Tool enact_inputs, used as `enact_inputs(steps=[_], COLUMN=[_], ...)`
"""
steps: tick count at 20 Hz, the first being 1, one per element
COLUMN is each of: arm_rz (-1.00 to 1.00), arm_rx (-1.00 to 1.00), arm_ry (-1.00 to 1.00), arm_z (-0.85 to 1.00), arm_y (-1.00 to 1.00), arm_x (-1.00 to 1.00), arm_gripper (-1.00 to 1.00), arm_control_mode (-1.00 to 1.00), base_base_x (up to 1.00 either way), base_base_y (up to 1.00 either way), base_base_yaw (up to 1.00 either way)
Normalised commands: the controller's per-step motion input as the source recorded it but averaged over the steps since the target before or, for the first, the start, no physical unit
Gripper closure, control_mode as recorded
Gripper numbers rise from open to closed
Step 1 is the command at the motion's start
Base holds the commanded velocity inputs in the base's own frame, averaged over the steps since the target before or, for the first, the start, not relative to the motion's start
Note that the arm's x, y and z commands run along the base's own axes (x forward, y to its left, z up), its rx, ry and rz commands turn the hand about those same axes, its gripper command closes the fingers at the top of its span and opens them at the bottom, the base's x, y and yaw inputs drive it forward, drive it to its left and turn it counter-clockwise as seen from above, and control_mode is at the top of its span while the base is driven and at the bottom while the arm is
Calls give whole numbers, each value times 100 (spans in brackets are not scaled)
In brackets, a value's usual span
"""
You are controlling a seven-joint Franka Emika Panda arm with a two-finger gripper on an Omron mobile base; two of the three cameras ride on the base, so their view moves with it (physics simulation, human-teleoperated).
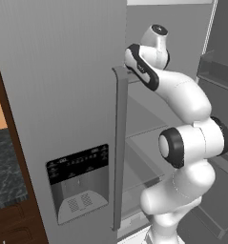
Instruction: Place one sweet potato and one chicken drumstick in each tupperware on the nearby counter, to pack two identical lunches.
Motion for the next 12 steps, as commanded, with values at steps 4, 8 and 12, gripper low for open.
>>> enact_inputs(steps=[4,8,12], arm_rz=[0,0,0], arm_rx=[3,4,0], arm_ry=[-15,-9,9], arm_z=[0,0,-12], arm_y=[-45,-54,-7], arm_x=[-97,-100,-91], arm_gripper=[100,100,100], arm_control_mode=[-100,-100,-100], base_base_x=[0,0,0], base_base_y=[0,0,0], base_base_yaw=[0,0,0])
